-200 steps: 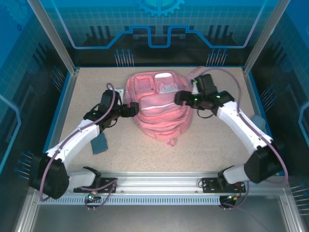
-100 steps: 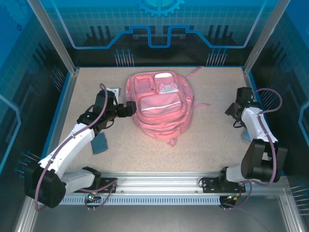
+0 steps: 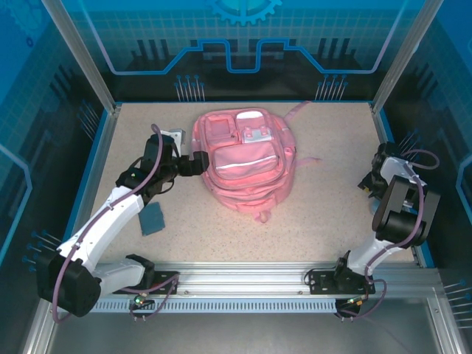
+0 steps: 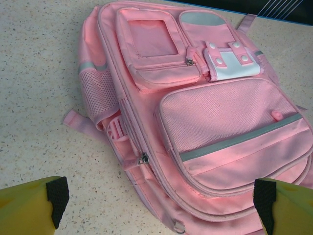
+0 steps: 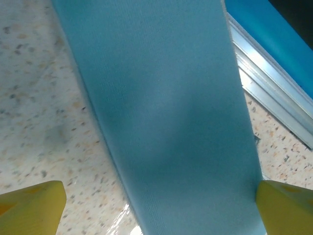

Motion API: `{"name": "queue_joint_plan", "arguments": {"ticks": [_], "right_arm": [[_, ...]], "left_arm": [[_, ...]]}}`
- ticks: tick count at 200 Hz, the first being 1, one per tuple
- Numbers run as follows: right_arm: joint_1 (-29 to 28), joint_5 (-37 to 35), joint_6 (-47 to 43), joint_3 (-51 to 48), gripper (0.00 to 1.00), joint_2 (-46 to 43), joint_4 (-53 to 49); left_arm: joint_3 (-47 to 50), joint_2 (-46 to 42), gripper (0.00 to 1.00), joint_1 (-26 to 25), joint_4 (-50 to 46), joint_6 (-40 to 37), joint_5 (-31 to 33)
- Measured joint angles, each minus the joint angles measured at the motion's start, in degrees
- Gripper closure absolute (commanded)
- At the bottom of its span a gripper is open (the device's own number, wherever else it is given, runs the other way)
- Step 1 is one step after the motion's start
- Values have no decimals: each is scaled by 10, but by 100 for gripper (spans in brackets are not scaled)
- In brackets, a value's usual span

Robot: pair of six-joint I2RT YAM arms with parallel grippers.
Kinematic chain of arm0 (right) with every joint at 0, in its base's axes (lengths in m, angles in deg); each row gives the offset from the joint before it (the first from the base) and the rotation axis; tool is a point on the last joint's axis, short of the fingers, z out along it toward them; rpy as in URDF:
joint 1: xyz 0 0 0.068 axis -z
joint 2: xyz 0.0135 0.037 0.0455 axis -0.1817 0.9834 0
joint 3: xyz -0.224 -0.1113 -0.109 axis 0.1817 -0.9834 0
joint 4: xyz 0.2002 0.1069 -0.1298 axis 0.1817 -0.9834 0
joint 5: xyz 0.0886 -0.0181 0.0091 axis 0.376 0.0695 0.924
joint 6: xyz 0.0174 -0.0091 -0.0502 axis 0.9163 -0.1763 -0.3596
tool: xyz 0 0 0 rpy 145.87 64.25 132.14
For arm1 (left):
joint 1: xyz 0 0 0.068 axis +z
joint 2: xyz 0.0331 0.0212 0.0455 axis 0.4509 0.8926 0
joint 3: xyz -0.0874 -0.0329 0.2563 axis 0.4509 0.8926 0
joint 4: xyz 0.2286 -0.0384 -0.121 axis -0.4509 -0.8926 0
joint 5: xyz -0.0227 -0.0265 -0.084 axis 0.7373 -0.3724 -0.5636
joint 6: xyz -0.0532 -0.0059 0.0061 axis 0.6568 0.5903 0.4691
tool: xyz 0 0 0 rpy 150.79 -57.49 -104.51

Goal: Pack the student bag
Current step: Move the pencil pouch to the middle-right of the table.

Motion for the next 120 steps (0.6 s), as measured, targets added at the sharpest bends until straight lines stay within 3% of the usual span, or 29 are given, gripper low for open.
{"name": "queue_joint_plan", "arguments": {"ticks": [28, 78, 120], "right_arm": [[10, -4, -26, 19, 1, 26, -8], [0, -3, -62, 33, 14, 41, -20], [-111, -3, -80, 55, 16, 52, -28]], "left_arm": [[0, 0, 1, 0, 0, 0, -3], [0, 0, 1, 0, 0, 0, -4], [1, -4, 1, 0, 0, 0, -4]]}}
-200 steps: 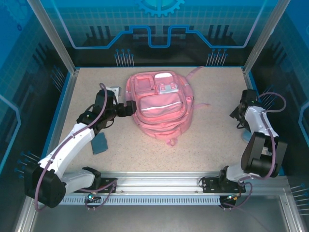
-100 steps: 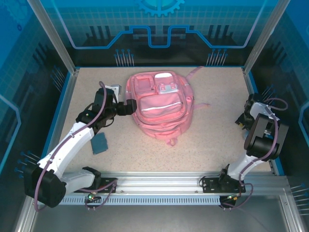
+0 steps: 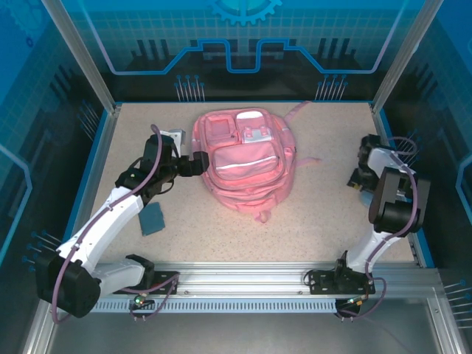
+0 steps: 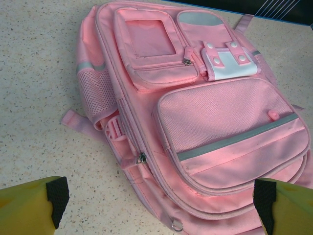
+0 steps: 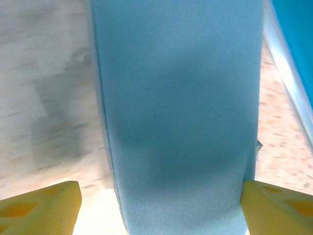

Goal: Pack the student bag
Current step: Move the pencil pouch to the middle-right of the table.

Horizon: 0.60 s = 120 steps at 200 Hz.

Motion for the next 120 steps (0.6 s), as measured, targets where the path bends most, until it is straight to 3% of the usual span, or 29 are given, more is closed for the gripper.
{"name": "queue_joint_plan", "arguments": {"ticks": [41, 85, 103, 120], "right_arm": [[-112, 38, -19, 7, 16, -1, 0], [-161, 112, -30, -13, 9, -50, -9], [-162, 115, -28, -12, 1, -67, -11], [-159, 115, -34, -8, 0, -74, -13]], "left_arm": [[0, -1, 1, 0, 0, 0, 0], [0, -1, 1, 0, 0, 6, -5], [0, 0, 1, 0, -1, 10, -13], [-3, 4, 1, 0, -8, 10, -22]]}}
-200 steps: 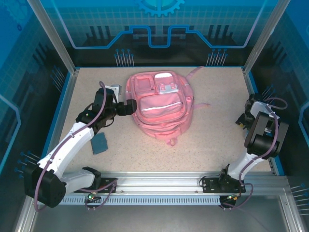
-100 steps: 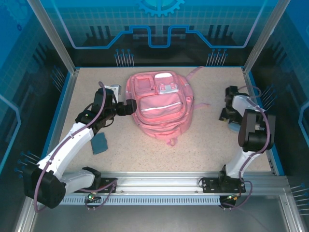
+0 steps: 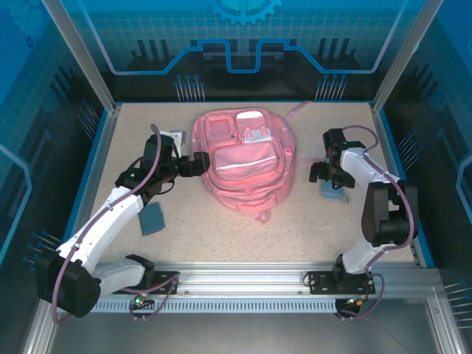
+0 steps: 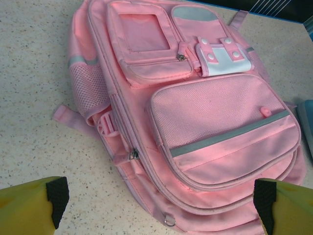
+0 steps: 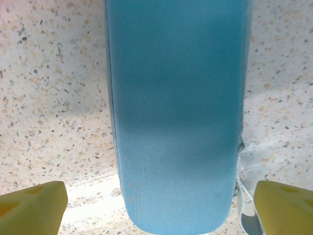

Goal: Pack the student bag
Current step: Move the pencil pouch to the middle-right of the table, then pick up the pencil pouch from the middle-right of the table, then open the student bag at the top-center of the table.

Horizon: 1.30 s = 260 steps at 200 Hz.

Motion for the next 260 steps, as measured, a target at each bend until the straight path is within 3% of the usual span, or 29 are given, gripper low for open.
{"name": "queue_joint_plan", "arguments": {"ticks": [83, 144, 208, 260], "right_arm": [[45, 25, -23, 34, 1, 90, 1], [62, 71, -37, 35, 29, 115, 6], [62, 98, -35, 20, 33, 41, 22], [50, 127, -36, 12, 34, -17, 31]], "left_arm": [[-28, 42, 1, -4, -23, -2, -54], [-80, 99, 3, -61, -44, -37, -51], [-200, 259, 22, -178, -93, -205, -23], [-287, 385, 37, -195, -121, -313, -11]]}}
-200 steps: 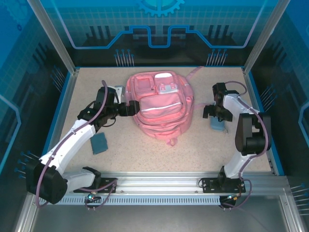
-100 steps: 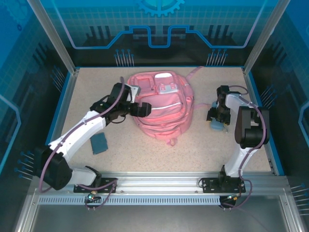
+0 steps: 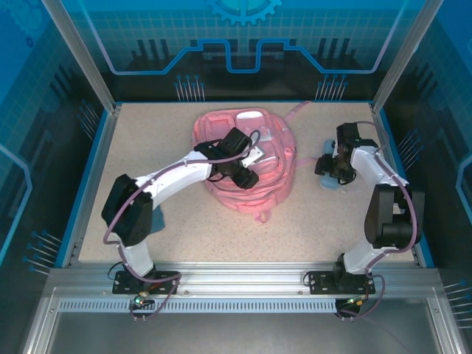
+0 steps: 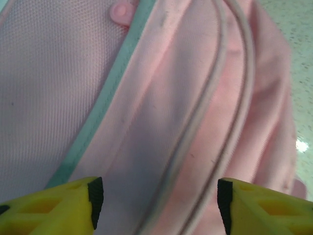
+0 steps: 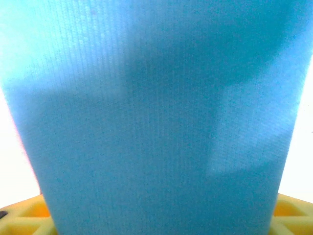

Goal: Pack the student bag
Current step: Open the student bag at the top-center of the table, then place the pencil pouch in the student bag.

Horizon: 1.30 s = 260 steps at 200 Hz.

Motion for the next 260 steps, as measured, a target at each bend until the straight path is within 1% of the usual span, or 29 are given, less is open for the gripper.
{"name": "queue_joint_plan", "arguments": {"ticks": [22, 34, 46, 68, 73, 92, 109, 129, 162, 184, 209, 228, 260], "right_arm": [[-2, 15, 0, -7, 34, -3, 4], [-3, 22, 0, -10, 35, -4, 5], [-5, 28, 0, -11, 35, -4, 5], [-10, 35, 0, -12, 35, -9, 4], [-13, 36, 0, -12, 35, -13, 4], [-21, 40, 1, -13, 35, -36, 4], [-33, 41, 3, -16, 35, -67, 2], [-57, 46, 6, -21, 35, -110, -5], [-112, 56, 17, -26, 35, -167, -17], [-157, 70, 28, -26, 34, -183, -18], [-217, 83, 42, -26, 34, -179, -17], [-257, 97, 53, -16, 34, -151, -17], [-287, 126, 87, 0, 33, -95, 8]], "left_arm": [[-22, 34, 40, 0, -4, -14, 22], [-29, 45, 44, 0, -7, -18, 37], [-33, 53, 52, 0, -8, -22, 47], [-41, 62, 75, -4, -14, -32, 55], [-43, 62, 79, -5, -16, -35, 55], [-46, 62, 90, -7, -16, -30, 70], [-44, 54, 97, -7, -6, -28, 85], [-36, 20, 100, -7, 14, -18, 105], [-36, -59, 100, 3, 53, 15, 139], [-47, -76, 100, 5, 54, 47, 143], [-66, -76, 100, 4, 45, 88, 142], [-90, -71, 100, 4, 32, 115, 136], [-125, -50, 100, 4, 14, 151, 125]]}}
